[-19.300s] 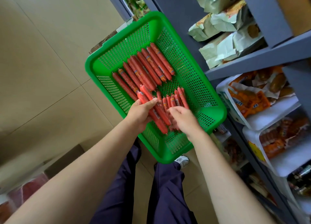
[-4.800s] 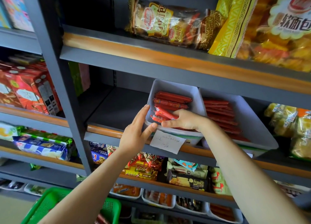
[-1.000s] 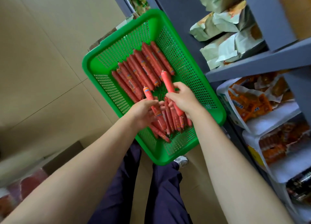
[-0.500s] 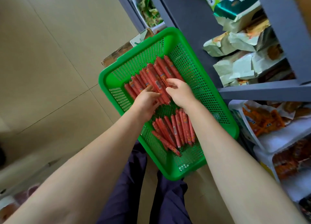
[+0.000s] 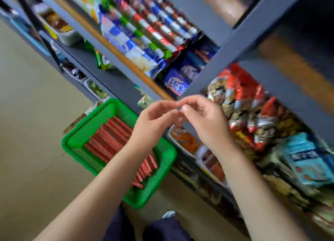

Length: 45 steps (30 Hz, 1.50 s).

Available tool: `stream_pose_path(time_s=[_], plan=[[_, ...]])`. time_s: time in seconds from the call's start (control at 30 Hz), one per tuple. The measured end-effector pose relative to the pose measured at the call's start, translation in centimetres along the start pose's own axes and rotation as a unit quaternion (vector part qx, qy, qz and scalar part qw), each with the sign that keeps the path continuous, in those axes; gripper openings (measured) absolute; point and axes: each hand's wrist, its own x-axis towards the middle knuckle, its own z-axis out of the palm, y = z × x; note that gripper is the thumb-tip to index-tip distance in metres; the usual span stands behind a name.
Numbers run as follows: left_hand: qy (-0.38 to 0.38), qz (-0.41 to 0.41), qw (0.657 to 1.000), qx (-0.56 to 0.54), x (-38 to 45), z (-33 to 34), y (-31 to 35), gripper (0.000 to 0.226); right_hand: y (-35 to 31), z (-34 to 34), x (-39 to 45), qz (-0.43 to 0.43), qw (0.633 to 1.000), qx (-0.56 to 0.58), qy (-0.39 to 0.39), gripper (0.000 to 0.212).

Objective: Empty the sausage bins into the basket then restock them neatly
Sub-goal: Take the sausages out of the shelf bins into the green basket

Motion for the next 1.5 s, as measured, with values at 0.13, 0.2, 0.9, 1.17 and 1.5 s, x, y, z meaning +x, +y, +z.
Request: stream_pose_path(time_s=[0.13, 0.2, 0.9, 1.17, 1.5], plan=[[-0.129, 0.090, 0.985, 0.073, -3.3, 10.6, 7.3, 0.008, -8.6, -11.4, -7.3, -0.066, 0.987, -0.076, 0.124, 0.020], [-0.173, 0.133, 0.968, 0.125, -4.7, 15.4, 9.3, 0.007, -10.5, -16.1, -10.7, -0.081, 0.972, -0.099, 0.195, 0.020], [-0.154, 0.332, 0.847, 0.386, -3.2, 29.3, 6.8, 0.072, -10.7, -35.5, -13.1, 0.169, 0.907, -0.366, -0.124, 0.087], [-0.161, 0.331, 0.844, 0.390, -2.6, 29.0, 6.5, 0.070, -9.3, -35.2, -12.0, 0.191, 0.926, -0.285, -0.160, 0.053], [-0.172, 0.299, 0.861, 0.374, -2.8, 28.8, 6.7, 0.070, -9.8, -35.2, -13.0, 0.060, 0.971, -0.228, -0.043, 0.056]])
